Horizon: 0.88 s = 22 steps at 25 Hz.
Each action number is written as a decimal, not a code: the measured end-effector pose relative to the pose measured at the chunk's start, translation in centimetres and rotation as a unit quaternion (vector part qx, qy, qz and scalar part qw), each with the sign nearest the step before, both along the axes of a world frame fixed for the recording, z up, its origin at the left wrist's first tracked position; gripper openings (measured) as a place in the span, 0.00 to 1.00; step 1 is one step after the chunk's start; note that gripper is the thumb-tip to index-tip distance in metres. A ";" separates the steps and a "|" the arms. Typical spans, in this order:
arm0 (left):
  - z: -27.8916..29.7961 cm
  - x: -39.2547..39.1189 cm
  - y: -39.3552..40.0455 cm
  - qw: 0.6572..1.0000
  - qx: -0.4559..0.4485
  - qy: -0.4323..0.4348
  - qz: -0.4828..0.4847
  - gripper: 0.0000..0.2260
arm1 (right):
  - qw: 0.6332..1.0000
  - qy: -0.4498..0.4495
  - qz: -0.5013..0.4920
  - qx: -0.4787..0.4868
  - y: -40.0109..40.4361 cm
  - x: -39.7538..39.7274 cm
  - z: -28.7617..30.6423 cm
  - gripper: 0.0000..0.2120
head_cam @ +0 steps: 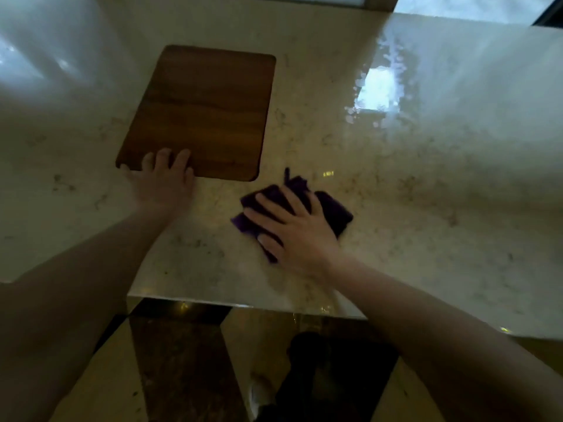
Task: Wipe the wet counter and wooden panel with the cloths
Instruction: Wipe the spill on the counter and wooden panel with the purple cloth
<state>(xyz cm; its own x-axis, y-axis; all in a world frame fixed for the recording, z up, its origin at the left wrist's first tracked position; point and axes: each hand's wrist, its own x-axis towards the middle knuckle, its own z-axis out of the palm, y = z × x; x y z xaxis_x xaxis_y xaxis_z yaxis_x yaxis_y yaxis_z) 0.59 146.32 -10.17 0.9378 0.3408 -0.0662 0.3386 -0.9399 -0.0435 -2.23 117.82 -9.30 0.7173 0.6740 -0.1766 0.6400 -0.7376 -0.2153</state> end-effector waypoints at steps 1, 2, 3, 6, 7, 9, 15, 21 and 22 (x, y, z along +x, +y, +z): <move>0.4 -1.3 -1.8 1.000 -0.025 -0.001 0.007 0.21 | 1.000 0.006 0.005 -0.011 -1.9 -3.1 0.2 0.25; 0.6 -2.6 -3.6 0.999 -0.047 -0.009 -0.005 0.21 | 1.000 0.010 0.005 -0.021 -3.6 -5.6 0.1 0.25; 0.6 -4.1 -5.6 0.997 -0.067 -0.016 -0.034 0.20 | 1.000 0.009 0.003 -0.030 -5.3 -7.7 0.1 0.25; 1.0 -8.6 -12.7 0.975 -0.110 -0.051 -0.186 0.18 | 0.998 0.002 -0.031 -0.047 -9.7 -11.4 0.3 0.25; 1.1 -10.1 -15.1 0.955 -0.133 -0.068 -0.256 0.18 | 0.997 0.004 -0.062 -0.055 -11.1 -12.0 0.2 0.25; 1.7 -12.5 -19.8 0.909 -0.176 -0.060 -0.373 0.20 | 0.989 0.002 -0.137 -0.056 -14.1 -12.5 0.7 0.26; 3.3 -15.1 -30.6 0.947 -0.149 0.080 -0.274 0.29 | 0.985 0.080 -0.151 0.040 -20.3 -10.6 3.2 0.26; 4.5 -14.7 -36.0 0.977 -0.137 0.084 -0.144 0.24 | 0.902 0.081 -0.411 0.104 -25.3 -14.9 4.9 0.25; 4.6 -14.9 -36.5 0.976 -0.161 0.081 -0.124 0.22 | 0.890 0.115 -0.421 0.128 -25.4 -15.0 5.1 0.22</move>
